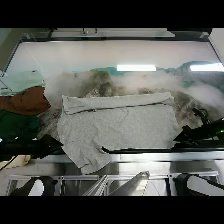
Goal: Fold the shirts.
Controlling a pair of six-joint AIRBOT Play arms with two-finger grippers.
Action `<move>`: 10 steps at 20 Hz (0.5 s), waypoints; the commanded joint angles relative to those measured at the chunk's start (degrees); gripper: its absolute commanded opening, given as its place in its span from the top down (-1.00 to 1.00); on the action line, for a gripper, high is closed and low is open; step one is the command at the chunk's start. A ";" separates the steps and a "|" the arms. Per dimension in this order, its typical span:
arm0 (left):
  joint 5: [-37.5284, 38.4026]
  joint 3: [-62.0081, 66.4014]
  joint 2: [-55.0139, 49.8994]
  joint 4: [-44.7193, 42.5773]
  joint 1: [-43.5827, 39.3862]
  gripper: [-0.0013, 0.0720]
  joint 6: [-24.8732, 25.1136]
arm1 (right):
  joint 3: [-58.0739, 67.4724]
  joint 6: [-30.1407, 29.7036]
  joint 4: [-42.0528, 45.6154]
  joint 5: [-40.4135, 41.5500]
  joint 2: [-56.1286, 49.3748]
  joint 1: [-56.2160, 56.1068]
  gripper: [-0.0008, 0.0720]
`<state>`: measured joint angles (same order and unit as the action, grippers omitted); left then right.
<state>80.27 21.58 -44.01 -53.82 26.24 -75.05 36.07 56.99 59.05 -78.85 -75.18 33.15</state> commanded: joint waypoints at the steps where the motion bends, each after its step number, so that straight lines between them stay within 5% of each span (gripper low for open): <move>1: 1.07 -0.02 3.34 -2.56 -0.02 0.05 -2.67 | 0.04 0.02 -0.11 1.90 0.04 -0.02 0.94; 10: 2.78 0.00 -13.77 -3.76 -0.04 0.05 -4.28 | 0.04 -0.02 -0.85 2.08 0.04 -0.02 0.94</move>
<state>83.24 21.58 -52.45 -56.90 26.22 -78.72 36.07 56.99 58.78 -76.93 -75.18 33.15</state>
